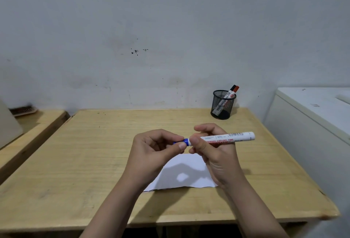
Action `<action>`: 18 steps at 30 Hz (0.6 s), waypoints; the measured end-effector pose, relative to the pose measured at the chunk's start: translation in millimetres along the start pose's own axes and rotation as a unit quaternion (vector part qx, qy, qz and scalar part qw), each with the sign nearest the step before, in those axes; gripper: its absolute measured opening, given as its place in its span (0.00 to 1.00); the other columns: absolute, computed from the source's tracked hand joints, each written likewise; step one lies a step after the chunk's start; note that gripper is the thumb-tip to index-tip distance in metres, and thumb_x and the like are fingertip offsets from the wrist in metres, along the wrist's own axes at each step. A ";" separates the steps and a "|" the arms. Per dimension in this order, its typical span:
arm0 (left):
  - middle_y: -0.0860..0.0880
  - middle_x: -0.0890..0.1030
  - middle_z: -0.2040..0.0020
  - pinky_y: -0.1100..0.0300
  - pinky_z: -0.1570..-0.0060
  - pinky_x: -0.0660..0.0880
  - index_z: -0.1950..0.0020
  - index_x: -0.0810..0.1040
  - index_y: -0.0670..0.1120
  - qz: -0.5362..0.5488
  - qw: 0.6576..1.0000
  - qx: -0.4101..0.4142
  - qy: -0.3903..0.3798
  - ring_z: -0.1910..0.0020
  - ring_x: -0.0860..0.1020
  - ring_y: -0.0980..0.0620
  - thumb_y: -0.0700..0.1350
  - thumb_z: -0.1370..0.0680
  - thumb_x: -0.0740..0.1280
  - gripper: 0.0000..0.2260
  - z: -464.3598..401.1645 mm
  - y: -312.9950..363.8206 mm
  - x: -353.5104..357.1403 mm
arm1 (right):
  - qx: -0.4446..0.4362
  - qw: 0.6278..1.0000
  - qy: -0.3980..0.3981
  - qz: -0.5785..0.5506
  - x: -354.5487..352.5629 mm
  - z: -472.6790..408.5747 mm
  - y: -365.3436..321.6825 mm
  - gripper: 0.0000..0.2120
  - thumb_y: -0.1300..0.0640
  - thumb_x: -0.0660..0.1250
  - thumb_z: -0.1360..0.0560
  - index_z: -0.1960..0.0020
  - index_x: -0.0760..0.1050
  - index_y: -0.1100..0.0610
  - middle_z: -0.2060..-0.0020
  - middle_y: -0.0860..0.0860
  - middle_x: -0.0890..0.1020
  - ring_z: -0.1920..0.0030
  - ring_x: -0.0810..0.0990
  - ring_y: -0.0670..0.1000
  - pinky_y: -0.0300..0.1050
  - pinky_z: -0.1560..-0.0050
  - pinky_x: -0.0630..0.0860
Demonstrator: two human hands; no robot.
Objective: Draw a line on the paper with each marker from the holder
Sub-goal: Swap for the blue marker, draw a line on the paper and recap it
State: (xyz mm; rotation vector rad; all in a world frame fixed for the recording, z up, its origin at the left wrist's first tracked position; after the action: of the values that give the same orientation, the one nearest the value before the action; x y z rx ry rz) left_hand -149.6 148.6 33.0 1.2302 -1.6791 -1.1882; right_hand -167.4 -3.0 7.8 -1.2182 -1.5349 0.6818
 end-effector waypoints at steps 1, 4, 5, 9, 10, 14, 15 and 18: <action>0.49 0.83 0.71 0.67 0.66 0.75 0.64 0.83 0.40 -0.007 1.000 0.000 -0.001 0.69 0.79 0.53 0.31 0.33 0.73 0.05 -0.6 -0.9 0.7 | 0.013 1.000 -0.003 -0.015 -0.3 -1.0 1.0 0.23 0.49 0.83 0.48 0.56 0.81 0.52 0.71 0.48 0.81 0.70 0.79 0.48 0.38 0.66 0.77; 0.50 0.83 0.69 0.66 0.65 0.75 0.63 0.83 0.42 -0.046 0.999 0.011 0.016 0.67 0.79 0.52 0.33 0.32 0.73 0.04 -6.5 -3.2 4.1 | 0.082 0.994 0.025 -0.064 -4.2 -8.7 6.5 0.39 0.46 0.84 0.52 0.46 0.76 0.58 0.70 0.49 0.80 0.69 0.79 0.46 0.39 0.66 0.79; 0.51 0.84 0.68 0.66 0.64 0.75 0.63 0.84 0.43 -0.059 0.998 0.019 0.033 0.67 0.79 0.53 0.34 0.32 0.73 0.05 -10.0 -3.8 4.3 | 0.110 0.990 0.046 -0.070 -6.2 -11.1 6.8 0.41 0.45 0.83 0.52 0.45 0.75 0.61 0.68 0.51 0.81 0.70 0.79 0.46 0.40 0.67 0.79; 0.53 0.84 0.65 0.70 0.62 0.74 0.63 0.83 0.47 -0.114 0.986 0.063 0.107 0.67 0.79 0.58 0.36 0.31 0.73 0.06 -27.3 -3.3 -1.7 | 0.103 0.983 0.113 0.103 -21.6 -15.3 -5.3 0.24 0.46 0.76 0.43 0.56 0.79 0.64 0.67 0.56 0.83 0.72 0.78 0.49 0.40 0.68 0.79; 0.52 0.84 0.65 0.70 0.61 0.74 0.63 0.83 0.48 -0.137 0.982 0.074 0.108 0.66 0.79 0.58 0.36 0.31 0.73 0.06 -31.4 -2.5 -1.6 | 0.043 0.975 0.121 0.181 -26.1 -16.5 -12.4 0.21 0.49 0.78 0.43 0.57 0.80 0.61 0.67 0.54 0.83 0.70 0.78 0.49 0.39 0.67 0.78; 0.52 0.83 0.66 0.72 0.63 0.73 0.62 0.83 0.47 -0.203 0.972 0.108 0.048 0.67 0.79 0.58 0.37 0.31 0.73 0.05 -48.8 2.9 20.4 | -0.194 0.864 0.041 0.463 -31.5 -29.6 -34.5 0.22 0.57 0.80 0.38 0.46 0.79 0.52 0.54 0.45 0.82 0.53 0.78 0.43 0.28 0.53 0.71; 0.52 0.83 0.66 0.73 0.63 0.73 0.62 0.83 0.47 -0.208 0.970 0.119 0.033 0.67 0.79 0.58 0.37 0.31 0.73 0.05 -54.6 5.4 28.4 | -0.228 0.842 0.012 0.489 -32.8 -36.4 -36.0 0.22 0.58 0.78 0.36 0.44 0.79 0.54 0.54 0.46 0.83 0.52 0.78 0.43 0.26 0.51 0.70; 0.53 0.83 0.65 0.72 0.62 0.73 0.57 0.82 0.47 -0.206 0.966 0.154 0.003 0.67 0.80 0.58 0.38 0.31 0.72 0.06 -77.8 11.7 50.9 | -0.309 0.792 -0.003 0.527 -43.0 -56.4 -40.7 0.19 0.62 0.73 0.32 0.41 0.77 0.55 0.57 0.50 0.85 0.55 0.80 0.45 0.37 0.52 0.77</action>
State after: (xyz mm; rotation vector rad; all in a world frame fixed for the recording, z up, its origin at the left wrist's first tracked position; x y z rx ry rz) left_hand -95.8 81.3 69.9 1.8423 -1.6959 -1.1822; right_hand -130.5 -65.1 46.0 -2.6448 -0.9669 0.8800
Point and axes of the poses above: each hand's wrist, its own z-axis away from the middle knuckle, its own x-axis out of the palm, y = z × x, the point moved 4 cm from there along -z, towards the middle knuckle
